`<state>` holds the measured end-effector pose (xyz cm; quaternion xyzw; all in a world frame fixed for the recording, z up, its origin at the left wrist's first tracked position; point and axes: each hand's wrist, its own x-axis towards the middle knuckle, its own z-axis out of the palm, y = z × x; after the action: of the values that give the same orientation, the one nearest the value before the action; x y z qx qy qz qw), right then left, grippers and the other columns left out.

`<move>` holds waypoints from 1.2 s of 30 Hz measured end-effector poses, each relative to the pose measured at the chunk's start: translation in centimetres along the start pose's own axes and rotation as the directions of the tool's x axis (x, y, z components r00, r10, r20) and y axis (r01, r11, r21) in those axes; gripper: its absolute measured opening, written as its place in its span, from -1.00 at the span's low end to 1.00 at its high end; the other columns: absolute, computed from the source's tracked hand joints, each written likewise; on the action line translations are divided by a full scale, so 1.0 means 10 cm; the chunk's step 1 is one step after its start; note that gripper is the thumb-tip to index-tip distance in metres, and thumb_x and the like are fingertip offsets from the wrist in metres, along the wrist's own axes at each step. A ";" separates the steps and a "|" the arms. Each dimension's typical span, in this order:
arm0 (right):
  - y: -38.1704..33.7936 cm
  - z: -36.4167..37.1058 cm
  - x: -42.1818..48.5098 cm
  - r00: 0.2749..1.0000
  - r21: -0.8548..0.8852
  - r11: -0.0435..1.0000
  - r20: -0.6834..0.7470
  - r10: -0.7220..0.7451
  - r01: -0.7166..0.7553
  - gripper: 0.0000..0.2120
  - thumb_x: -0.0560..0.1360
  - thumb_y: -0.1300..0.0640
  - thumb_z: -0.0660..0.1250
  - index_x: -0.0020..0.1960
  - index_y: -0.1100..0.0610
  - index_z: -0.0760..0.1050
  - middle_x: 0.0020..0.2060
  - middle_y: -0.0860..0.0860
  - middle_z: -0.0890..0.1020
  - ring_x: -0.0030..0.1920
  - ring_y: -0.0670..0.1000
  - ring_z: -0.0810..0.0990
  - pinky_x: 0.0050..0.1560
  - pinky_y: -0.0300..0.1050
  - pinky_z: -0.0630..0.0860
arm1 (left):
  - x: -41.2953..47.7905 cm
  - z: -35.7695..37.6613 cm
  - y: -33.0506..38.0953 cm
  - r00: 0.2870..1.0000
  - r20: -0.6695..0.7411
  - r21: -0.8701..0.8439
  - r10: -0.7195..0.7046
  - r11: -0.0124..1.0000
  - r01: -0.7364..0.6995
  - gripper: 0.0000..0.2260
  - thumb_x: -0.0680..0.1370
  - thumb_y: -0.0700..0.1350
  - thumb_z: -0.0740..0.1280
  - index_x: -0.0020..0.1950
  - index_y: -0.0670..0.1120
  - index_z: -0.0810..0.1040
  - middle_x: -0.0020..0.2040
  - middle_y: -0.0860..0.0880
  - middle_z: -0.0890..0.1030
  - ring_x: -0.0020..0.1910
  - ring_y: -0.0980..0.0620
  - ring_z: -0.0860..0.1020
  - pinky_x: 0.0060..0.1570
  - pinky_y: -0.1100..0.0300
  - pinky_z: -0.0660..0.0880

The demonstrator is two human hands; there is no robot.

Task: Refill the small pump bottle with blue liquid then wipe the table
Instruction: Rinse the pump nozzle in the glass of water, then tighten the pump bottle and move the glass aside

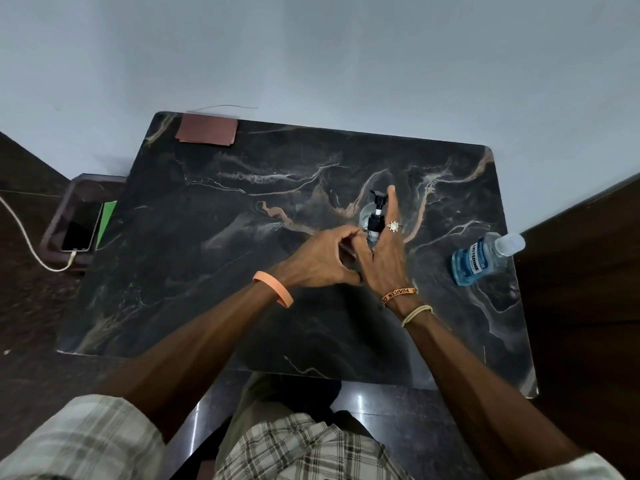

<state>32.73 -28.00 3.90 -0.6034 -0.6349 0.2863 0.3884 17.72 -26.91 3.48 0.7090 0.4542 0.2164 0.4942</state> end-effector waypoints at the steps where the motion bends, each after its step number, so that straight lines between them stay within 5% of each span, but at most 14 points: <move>1: -0.04 0.06 0.02 1.000 0.016 1.000 0.003 0.000 0.000 -0.14 0.49 0.21 0.31 0.61 0.02 -0.13 0.53 -0.10 0.12 0.45 -0.26 0.18 0.45 -0.32 0.18 | -0.03 -0.02 -0.05 0.999 -0.038 0.028 0.000 1.000 0.001 -0.40 0.26 0.08 0.62 0.24 0.03 0.51 0.10 0.14 0.63 0.08 0.23 0.59 0.12 0.26 0.55; 5: -0.20 0.39 0.05 0.994 0.075 0.997 0.105 -0.013 0.005 -0.16 0.52 0.20 0.30 0.60 -0.08 -0.14 0.57 0.01 0.11 0.49 0.00 0.24 0.49 0.09 0.24 | -0.18 -0.11 -0.23 0.960 -0.275 0.117 -0.045 0.990 0.080 -0.58 0.33 0.05 0.58 0.11 0.06 0.51 -0.07 0.20 0.58 -0.05 0.35 0.54 -0.12 0.50 0.43; 8: -0.30 0.66 0.05 0.981 0.077 0.995 0.180 -0.075 0.062 -0.18 0.53 0.21 0.32 0.59 -0.10 -0.10 0.56 -0.03 0.11 0.53 -0.14 0.10 0.54 -0.11 0.11 | -0.34 -0.23 -0.37 0.914 -0.403 0.132 -0.058 0.984 0.121 -0.70 0.36 -0.03 0.51 -0.10 0.20 0.42 -0.24 0.22 0.53 -0.18 0.36 0.53 -0.28 0.48 0.36; 11: -0.41 0.92 0.06 0.962 0.088 0.995 0.265 -0.070 0.048 -0.20 0.52 0.16 0.37 0.59 -0.06 -0.02 0.45 -0.15 0.20 0.40 -0.44 0.09 0.37 -0.52 0.06 | -0.51 -0.40 -0.53 0.885 -0.458 0.106 -0.085 0.983 0.150 -0.75 0.39 0.02 0.45 0.02 0.15 0.50 -0.12 0.21 0.59 -0.11 0.36 0.54 -0.13 0.49 0.42; 15: -0.55 1.23 0.16 0.923 -0.027 1.000 0.386 0.003 0.007 -0.37 0.50 0.02 0.44 0.49 0.08 0.28 0.35 0.04 0.44 0.34 -0.06 0.40 0.36 -0.16 0.35 | -0.63 -0.65 -0.74 0.820 -0.554 0.068 -0.142 0.974 0.215 -0.61 0.38 0.13 0.36 0.17 0.03 0.56 0.00 0.20 0.59 -0.06 0.45 0.50 -0.07 0.57 0.36; 17: -0.62 1.42 0.27 0.894 -0.103 0.995 0.444 0.051 -0.006 -0.50 0.46 0.00 0.48 0.33 0.10 0.43 0.22 0.06 0.53 0.23 0.05 0.51 0.25 -0.05 0.45 | -0.67 -0.78 -0.87 0.789 -0.581 0.039 -0.199 0.962 0.271 -0.64 0.41 0.08 0.44 0.17 0.04 0.55 0.02 0.16 0.59 -0.05 0.35 0.53 -0.07 0.52 0.36; 22: -0.70 1.82 0.38 0.885 -0.150 0.987 0.465 0.019 0.057 -0.61 0.41 0.03 0.52 0.17 0.10 0.53 0.06 0.03 0.62 0.11 0.04 0.55 0.06 -0.16 0.44 | -0.77 -1.00 -1.12 0.738 -0.615 0.017 -0.278 0.931 0.365 -0.64 0.43 -0.04 0.52 0.18 0.00 0.52 0.06 0.09 0.59 0.01 0.14 0.54 0.03 0.31 0.43; 36: -0.50 2.18 0.29 0.840 -0.176 0.984 0.538 0.073 0.027 -0.40 0.46 0.01 0.47 0.44 0.06 0.36 0.27 0.04 0.57 0.28 0.06 0.52 0.32 -0.03 0.44 | -0.89 -1.06 -1.43 0.760 -0.597 0.106 -0.256 0.914 0.391 -0.75 0.48 -0.17 0.45 0.07 0.00 0.45 -0.01 0.06 0.53 -0.08 0.12 0.48 -0.09 0.36 0.37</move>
<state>11.82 -23.41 -3.19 -0.5374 -0.7343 0.3923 0.1344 -0.82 -27.77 -3.66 0.5721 0.7186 0.2770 0.2819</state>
